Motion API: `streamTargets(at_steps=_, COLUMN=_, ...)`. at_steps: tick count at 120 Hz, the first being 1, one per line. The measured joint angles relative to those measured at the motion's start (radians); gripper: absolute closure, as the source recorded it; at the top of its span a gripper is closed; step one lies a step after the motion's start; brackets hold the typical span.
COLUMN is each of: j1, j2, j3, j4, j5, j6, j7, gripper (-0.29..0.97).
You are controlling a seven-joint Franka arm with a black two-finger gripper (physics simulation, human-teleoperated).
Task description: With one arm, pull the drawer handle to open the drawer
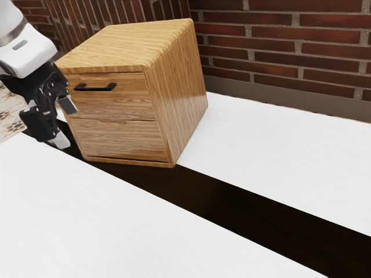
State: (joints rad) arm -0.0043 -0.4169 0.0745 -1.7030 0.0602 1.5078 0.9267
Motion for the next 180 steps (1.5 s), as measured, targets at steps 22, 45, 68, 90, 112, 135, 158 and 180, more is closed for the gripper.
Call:
streamTargets(at_steps=22, j1=0.001, j2=0.082, j3=0.027, j4=0.014, j5=0.032, j6=0.048, j7=0.153, gripper=0.00)
streamTargets(at_steps=45, j1=-0.005, j2=0.090, j3=0.086, j4=0.001, j5=0.042, j6=0.119, j7=0.278, gripper=0.00)
streamTargets(at_steps=68, j1=-0.009, j2=0.069, j3=0.252, j4=0.005, j5=0.044, j6=0.174, j7=0.372, gripper=0.00)
streamTargets(at_steps=90, j1=-0.007, j2=0.127, j3=0.370, j4=0.066, j5=0.053, j6=0.197, j7=0.448, gripper=0.00)
streamTargets(at_steps=112, j1=-0.008, j2=0.261, j3=0.396, j4=0.143, j5=0.060, j6=0.253, j7=0.501, gripper=0.00)
streamTargets(at_steps=135, j1=0.001, j2=0.281, j3=0.460, j4=0.184, j5=0.063, j6=0.320, j7=0.541, gripper=0.00)
streamTargets(at_steps=158, j1=0.002, j2=0.339, j3=0.473, j4=0.224, j5=0.035, j6=0.390, j7=0.576, gripper=0.00)
streamTargets(at_steps=180, j1=-0.022, j2=0.358, j3=0.501, j4=0.224, j5=0.007, j6=0.448, j7=0.625, gripper=0.00)
